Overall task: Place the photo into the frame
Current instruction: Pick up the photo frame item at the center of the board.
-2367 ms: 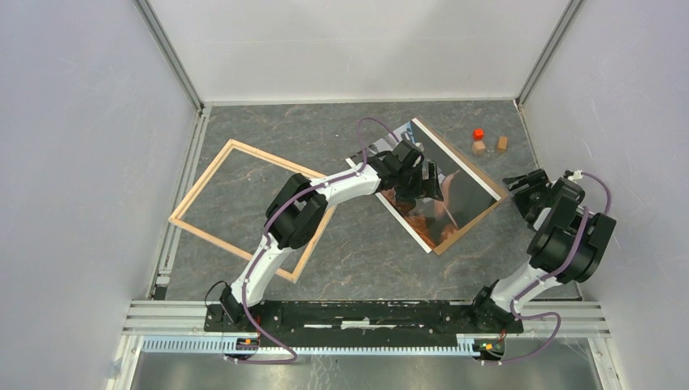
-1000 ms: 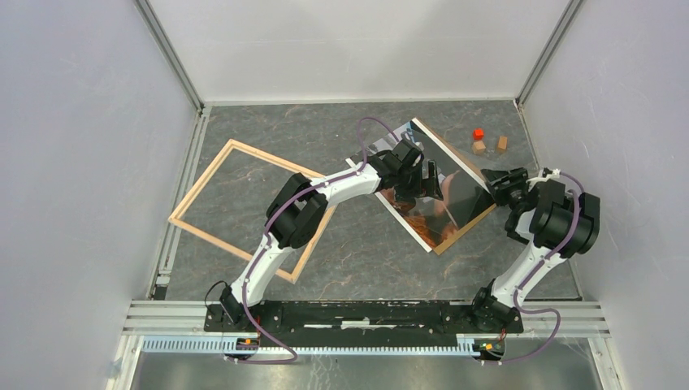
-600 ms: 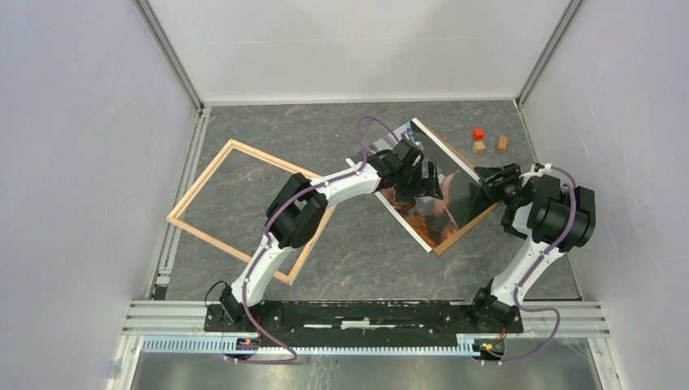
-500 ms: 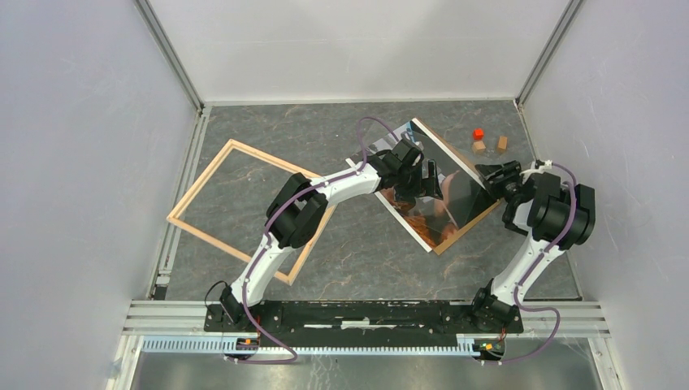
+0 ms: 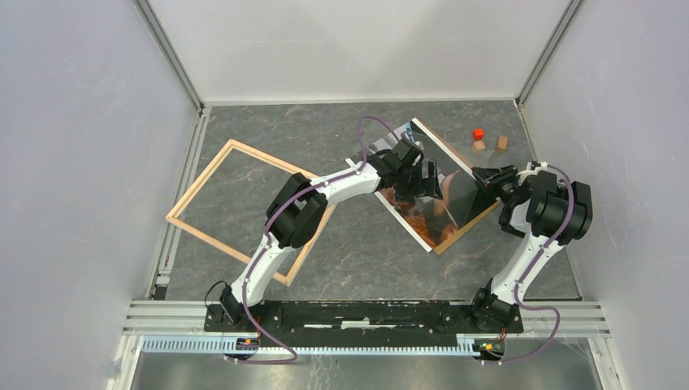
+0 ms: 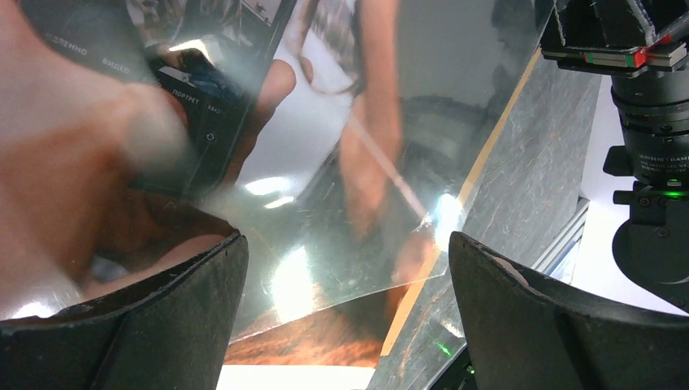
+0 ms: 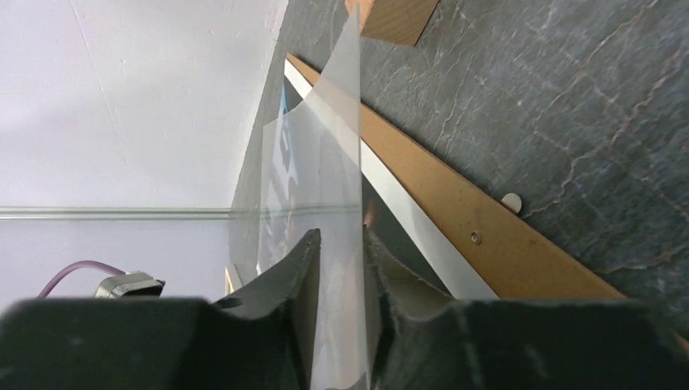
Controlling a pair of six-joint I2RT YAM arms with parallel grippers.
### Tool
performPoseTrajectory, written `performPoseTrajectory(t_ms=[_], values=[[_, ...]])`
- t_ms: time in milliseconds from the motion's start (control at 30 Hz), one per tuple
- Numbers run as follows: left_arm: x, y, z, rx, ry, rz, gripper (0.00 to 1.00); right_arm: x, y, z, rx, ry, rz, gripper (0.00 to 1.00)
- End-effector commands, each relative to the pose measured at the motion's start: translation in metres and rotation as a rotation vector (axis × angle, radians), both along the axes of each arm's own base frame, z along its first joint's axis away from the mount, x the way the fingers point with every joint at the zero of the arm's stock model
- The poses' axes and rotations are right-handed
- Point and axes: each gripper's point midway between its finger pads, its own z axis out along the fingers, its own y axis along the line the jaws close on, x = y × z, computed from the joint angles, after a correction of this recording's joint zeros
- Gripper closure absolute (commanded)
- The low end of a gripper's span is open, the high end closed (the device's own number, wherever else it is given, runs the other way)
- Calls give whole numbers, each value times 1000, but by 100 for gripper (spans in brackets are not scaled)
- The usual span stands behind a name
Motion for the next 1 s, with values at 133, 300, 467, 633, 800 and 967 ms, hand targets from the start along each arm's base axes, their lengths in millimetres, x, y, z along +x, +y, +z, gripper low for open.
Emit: performPoseTrajectory(t_ms=[133,300,467,633,800,967], values=[[-5,1,15,1,-140,-89,0,-4,12,35,-10,-114,41,90],[-5,15,110,-44,-281,-92,0,-6,10,46,-28,-94,29,100],[-23,47,220,-113,-419,-94,0,-14,-9,50,-199,51,-36,100],[-46,101,295,-102,-569,-70,0,-24,-15,79,-296,100,-52,100],[-55,163,351,-47,-767,19,0,-35,-1,125,-357,45,-30,100],[-58,212,372,-6,-938,125,0,-38,13,208,-462,-62,-68,100]])
